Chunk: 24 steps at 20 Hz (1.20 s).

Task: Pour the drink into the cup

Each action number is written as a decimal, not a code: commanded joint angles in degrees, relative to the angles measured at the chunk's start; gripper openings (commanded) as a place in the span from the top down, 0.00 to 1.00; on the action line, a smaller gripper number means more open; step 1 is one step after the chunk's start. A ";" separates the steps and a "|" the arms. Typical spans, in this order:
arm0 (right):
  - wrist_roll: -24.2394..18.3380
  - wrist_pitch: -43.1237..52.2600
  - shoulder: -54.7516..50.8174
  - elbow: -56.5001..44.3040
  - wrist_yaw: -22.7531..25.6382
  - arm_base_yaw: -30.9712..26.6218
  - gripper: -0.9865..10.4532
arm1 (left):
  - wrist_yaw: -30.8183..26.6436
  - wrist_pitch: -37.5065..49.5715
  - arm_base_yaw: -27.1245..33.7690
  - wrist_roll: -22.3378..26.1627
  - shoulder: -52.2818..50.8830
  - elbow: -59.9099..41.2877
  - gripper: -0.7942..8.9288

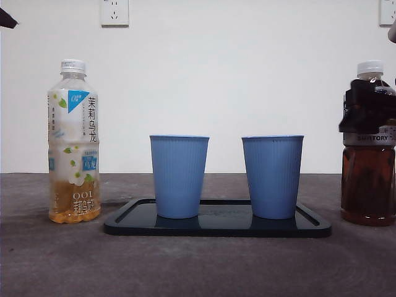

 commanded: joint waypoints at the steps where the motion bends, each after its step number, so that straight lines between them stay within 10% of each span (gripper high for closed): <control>1: -1.18 1.27 0.90 -0.02 -0.17 0.20 0.68 | 0.28 0.52 -0.26 -0.09 0.31 1.14 0.41; 13: -6.58 -2.01 -1.90 0.66 -0.09 0.31 0.74 | 0.26 0.13 -0.26 0.37 0.35 1.14 0.41; 24: -10.73 -41.81 -13.59 16.81 5.25 4.63 0.74 | 0.24 -0.79 -0.24 2.29 0.57 1.14 0.41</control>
